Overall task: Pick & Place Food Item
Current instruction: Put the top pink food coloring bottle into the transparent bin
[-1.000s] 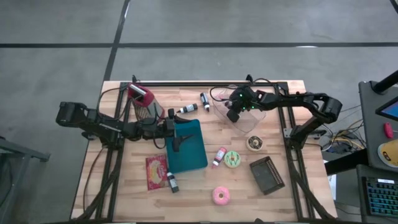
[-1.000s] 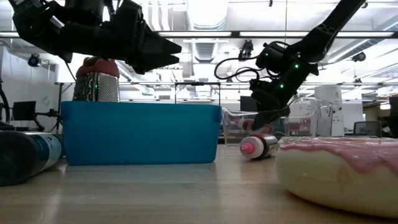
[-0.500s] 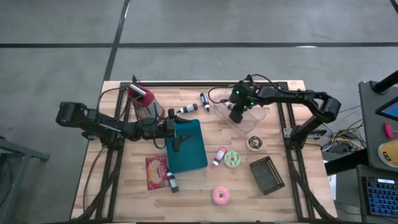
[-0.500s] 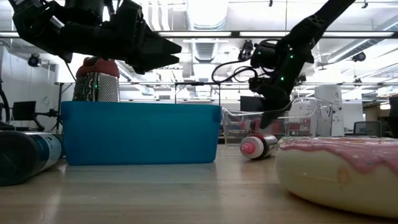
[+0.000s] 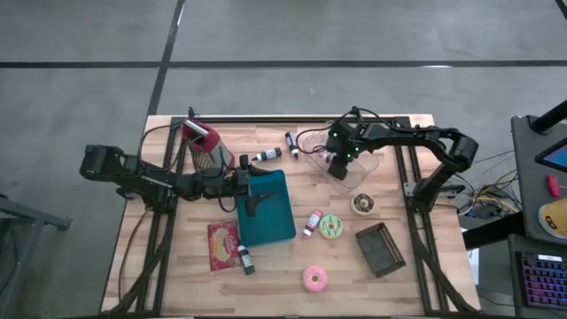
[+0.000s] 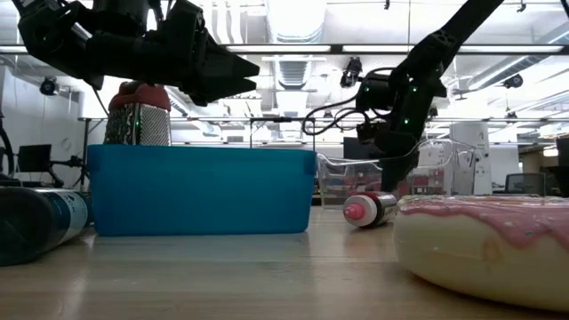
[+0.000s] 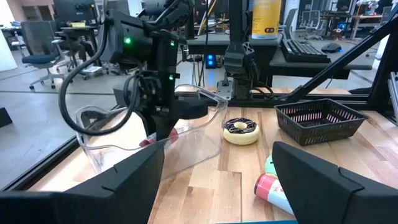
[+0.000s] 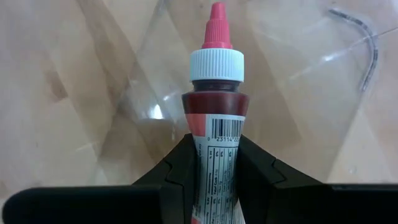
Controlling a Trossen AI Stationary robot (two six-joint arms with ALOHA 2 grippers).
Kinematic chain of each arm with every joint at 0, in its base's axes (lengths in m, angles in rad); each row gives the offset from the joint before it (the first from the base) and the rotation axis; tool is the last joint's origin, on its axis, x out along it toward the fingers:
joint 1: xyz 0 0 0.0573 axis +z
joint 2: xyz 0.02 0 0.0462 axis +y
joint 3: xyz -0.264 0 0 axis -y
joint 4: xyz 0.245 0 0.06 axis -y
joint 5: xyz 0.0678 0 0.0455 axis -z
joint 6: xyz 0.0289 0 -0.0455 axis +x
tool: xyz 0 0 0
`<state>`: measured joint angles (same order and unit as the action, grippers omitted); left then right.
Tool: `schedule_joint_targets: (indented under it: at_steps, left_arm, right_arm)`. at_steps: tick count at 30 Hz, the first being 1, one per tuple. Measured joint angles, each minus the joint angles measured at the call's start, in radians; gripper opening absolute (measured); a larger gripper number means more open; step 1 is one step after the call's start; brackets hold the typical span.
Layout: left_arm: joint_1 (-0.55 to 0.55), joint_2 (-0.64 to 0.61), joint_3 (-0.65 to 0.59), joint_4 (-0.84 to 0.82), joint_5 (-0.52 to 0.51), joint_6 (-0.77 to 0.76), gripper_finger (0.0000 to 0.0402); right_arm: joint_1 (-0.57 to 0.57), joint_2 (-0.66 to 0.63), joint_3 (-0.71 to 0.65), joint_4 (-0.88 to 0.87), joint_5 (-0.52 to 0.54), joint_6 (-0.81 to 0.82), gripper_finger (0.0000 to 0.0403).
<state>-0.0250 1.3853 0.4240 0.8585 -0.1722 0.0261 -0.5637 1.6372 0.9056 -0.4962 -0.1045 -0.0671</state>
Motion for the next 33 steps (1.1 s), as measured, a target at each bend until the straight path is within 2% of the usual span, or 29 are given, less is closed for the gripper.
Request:
schedule_joint_targets:
  at_steps: [6,17,33]
  left_arm:
    - [0.0,0.0,0.0,0.0,0.0,0.0,0.0305]
    - [0.0,0.0,0.0,-0.002,0.0,-0.004,0.0305]
    - [0.0,0.0,0.0,-0.003,0.004,-0.004,0.0305]
  right_arm:
    - [-0.001,0.021,0.015,-0.003,0.011,-0.004,0.0082]
    - [0.001,0.02,0.034,0.001,-0.015,-0.016,0.0138]
    - [0.001,0.019,0.047,-0.002,-0.001,-0.014,0.0187]
